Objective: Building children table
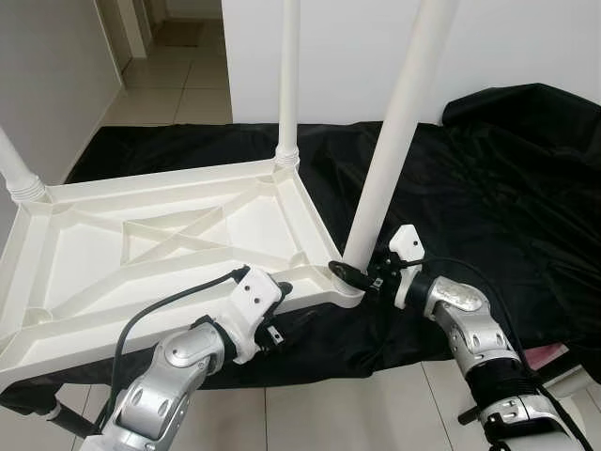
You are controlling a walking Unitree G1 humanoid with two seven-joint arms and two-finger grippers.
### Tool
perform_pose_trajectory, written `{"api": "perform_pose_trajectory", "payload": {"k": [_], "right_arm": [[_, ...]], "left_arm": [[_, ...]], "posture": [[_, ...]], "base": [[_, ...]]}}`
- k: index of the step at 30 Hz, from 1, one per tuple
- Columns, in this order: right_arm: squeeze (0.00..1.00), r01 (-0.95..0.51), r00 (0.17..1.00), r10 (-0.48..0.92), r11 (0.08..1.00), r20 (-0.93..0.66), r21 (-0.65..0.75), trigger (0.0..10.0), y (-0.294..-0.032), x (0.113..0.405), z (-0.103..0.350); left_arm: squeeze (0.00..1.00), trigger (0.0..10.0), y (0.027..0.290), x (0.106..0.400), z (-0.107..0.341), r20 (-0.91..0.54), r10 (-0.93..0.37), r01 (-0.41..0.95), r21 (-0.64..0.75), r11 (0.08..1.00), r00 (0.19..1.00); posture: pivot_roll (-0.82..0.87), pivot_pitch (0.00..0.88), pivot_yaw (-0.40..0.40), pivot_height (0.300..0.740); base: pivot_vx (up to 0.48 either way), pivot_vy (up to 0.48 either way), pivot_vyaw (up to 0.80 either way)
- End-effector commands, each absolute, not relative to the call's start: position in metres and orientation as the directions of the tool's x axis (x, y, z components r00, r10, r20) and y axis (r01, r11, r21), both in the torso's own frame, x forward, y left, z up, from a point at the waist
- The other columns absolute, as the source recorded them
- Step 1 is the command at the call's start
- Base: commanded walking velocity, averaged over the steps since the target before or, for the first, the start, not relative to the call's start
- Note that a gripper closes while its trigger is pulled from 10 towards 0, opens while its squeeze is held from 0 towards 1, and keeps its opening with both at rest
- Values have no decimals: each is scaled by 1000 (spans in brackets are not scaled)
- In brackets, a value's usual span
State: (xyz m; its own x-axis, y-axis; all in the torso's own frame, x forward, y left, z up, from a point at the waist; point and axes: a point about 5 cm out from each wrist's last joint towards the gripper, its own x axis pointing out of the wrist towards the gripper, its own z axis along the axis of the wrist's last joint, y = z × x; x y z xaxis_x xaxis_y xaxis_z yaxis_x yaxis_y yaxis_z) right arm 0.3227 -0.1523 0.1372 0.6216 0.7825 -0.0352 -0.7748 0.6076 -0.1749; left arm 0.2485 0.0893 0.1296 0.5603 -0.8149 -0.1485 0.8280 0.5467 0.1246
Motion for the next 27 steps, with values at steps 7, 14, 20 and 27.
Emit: {"api": "perform_pose_trajectory", "payload": {"k": [7, 14, 20, 27], "right_arm": [[0, -748, 656, 753, 641, -45, -171, 10000, -157, 326, 136], [0, -694, 715, 699, 708, -11, -132, 10000, -157, 325, 137], [0, -626, 776, 631, 772, 9, -112, 10000, -156, 326, 138], [0, -353, 934, 353, 936, 55, -19, 10000, -142, 317, 139]], "left_arm": [[0, 10000, 88, 247, 132, -161, -848, 863, 122, 490, 504], [0, 10000, 88, 246, 131, -164, -849, 864, 122, 488, 502], [0, 10000, 88, 246, 131, -163, -849, 864, 120, 488, 502], [0, 10000, 85, 244, 129, -162, -851, 866, 110, 487, 499]], "posture": [[24, 13, 8, 740], [21, 18, 7, 740], [19, 22, 8, 740], [13, 34, 3, 740]], "base": [[0, 0, 0], [0, 0, 0], [0, 0, 0], [0, 0, 0]]}}
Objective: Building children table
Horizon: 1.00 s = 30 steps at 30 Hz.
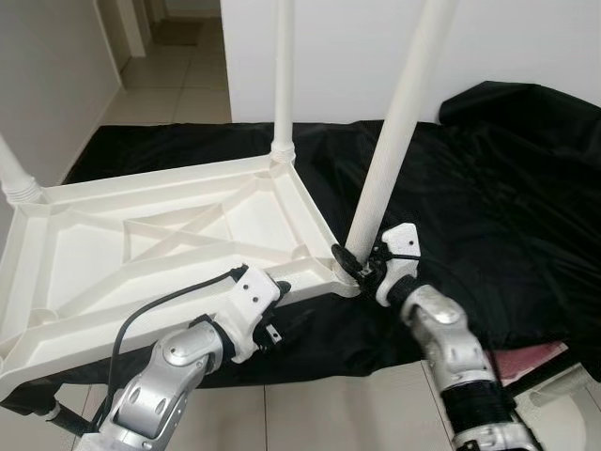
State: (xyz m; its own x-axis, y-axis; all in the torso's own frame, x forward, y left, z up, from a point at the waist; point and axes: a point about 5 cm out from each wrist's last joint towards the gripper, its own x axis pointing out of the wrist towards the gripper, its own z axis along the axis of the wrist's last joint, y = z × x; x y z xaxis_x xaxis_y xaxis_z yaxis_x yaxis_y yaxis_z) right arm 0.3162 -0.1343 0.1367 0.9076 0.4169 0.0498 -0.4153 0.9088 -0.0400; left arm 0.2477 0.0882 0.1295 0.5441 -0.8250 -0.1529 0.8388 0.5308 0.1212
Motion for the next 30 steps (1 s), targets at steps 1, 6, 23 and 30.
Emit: {"api": "perform_pose_trajectory", "payload": {"k": [1, 6, 23, 30], "right_arm": [[0, -353, 934, 353, 936, 55, -19, 10000, -142, 317, 139], [0, -194, 981, 194, 981, 32, 10, 10000, -134, 308, 133], [1000, -121, 993, 120, 988, 24, 91, 10000, -110, 288, 136], [1000, -135, 990, 132, 988, 45, 73, 10000, -114, 288, 141]], "left_arm": [[0, 10000, 85, 244, 129, -162, -851, 866, 110, 487, 499], [0, 10000, 83, 245, 131, -152, -852, 865, 109, 490, 502], [0, 10000, 82, 249, 134, -137, -852, 862, 115, 493, 505], [0, 10000, 82, 251, 134, -136, -849, 859, 120, 497, 510]], "posture": [[13, 34, 3, 740], [13, 41, 0, 740], [7, 31, 0, 740], [7, 34, -5, 740]], "base": [[0, 0, 0], [0, 0, 0], [0, 0, 0], [0, 0, 0]]}}
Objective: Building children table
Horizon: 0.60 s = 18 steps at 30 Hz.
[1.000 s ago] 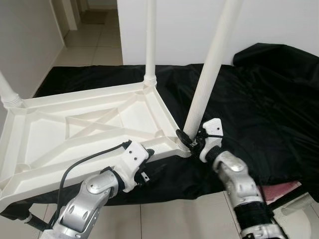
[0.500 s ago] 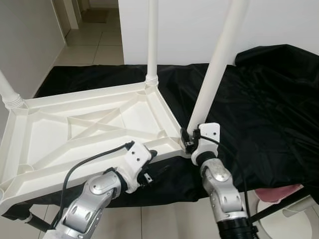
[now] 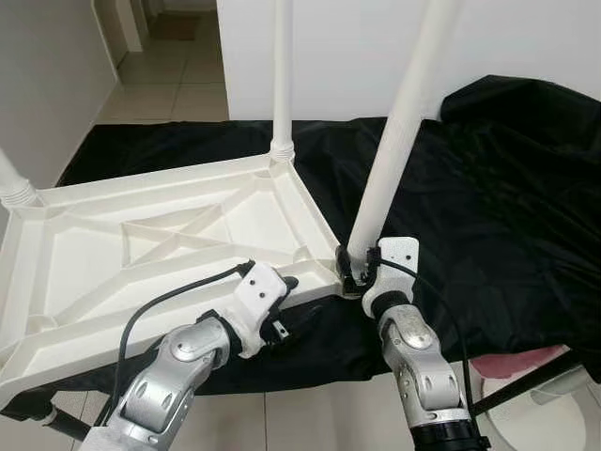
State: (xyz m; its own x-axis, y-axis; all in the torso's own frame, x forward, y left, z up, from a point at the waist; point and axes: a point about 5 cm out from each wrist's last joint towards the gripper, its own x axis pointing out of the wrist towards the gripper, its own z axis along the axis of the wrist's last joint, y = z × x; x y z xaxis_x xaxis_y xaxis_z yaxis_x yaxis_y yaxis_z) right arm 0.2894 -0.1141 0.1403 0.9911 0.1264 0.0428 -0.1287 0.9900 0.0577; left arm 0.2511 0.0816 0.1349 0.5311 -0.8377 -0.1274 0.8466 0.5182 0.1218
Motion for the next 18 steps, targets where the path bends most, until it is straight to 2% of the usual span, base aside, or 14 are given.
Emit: {"api": "perform_pose_trajectory", "payload": {"k": [1, 2, 3, 9, 18], "right_arm": [[1000, -150, 988, 147, 987, 55, 59, 10000, -117, 288, 142], [1000, -150, 988, 147, 987, 55, 59, 10000, -117, 288, 142], [0, -173, 984, 170, 983, 54, 54, 10000, -121, 289, 141], [0, -259, 964, 258, 966, 61, 23, 10000, -135, 293, 137], [0, -360, 929, 358, 933, 91, 5, 10000, -134, 297, 135]], "left_arm": [[0, 10000, 81, 251, 135, -131, -848, 858, 120, 500, 513], [0, 10000, 81, 251, 135, -131, -848, 858, 120, 500, 513], [0, 10000, 81, 251, 135, -131, -848, 857, 123, 501, 514], [0, 10000, 80, 252, 135, -123, -842, 850, 124, 511, 525], [0, 10000, 76, 254, 135, -96, -823, 826, 141, 545, 560]], "posture": [[7, 34, -5, 740], [7, 34, -5, 740], [8, 28, -7, 740], [9, 31, -15, 740], [10, 25, -23, 740]], "base": [[0, 0, 0], [0, 0, 0], [0, 0, 0], [0, 0, 0], [0, 0, 0]]}}
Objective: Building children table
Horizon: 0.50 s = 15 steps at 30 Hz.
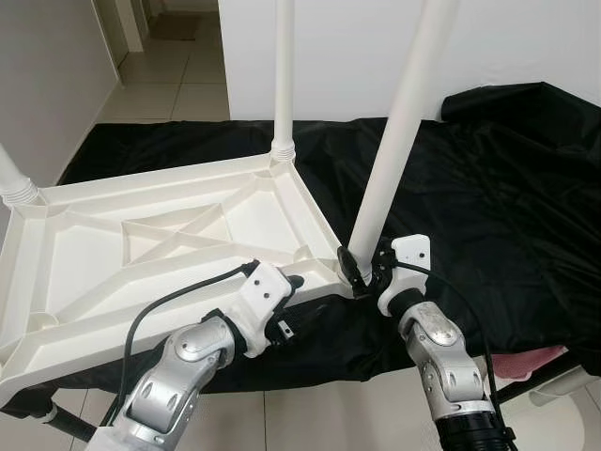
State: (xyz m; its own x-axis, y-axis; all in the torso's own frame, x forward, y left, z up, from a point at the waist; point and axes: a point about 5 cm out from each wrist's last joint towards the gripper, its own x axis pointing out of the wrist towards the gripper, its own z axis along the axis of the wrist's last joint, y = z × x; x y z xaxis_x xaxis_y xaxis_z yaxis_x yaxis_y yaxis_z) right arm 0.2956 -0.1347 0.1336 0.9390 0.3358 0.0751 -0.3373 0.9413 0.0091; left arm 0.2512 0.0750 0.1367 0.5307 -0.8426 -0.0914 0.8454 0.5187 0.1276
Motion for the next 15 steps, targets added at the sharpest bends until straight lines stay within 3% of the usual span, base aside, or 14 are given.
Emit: {"api": "perform_pose_trajectory", "payload": {"k": [1, 15], "right_arm": [[0, -360, 929, 358, 933, 91, 5, 10000, -134, 297, 135], [0, -567, 815, 576, 815, 62, -121, 10000, -141, 317, 136]], "left_arm": [[0, 10000, 76, 254, 135, -96, -823, 826, 141, 545, 560], [0, 10000, 73, 256, 138, -95, -841, 842, 153, 517, 533]], "posture": [[10, 25, -23, 740], [8, 7, -6, 740]], "base": [[0, 0, 0], [0, 0, 0]]}}
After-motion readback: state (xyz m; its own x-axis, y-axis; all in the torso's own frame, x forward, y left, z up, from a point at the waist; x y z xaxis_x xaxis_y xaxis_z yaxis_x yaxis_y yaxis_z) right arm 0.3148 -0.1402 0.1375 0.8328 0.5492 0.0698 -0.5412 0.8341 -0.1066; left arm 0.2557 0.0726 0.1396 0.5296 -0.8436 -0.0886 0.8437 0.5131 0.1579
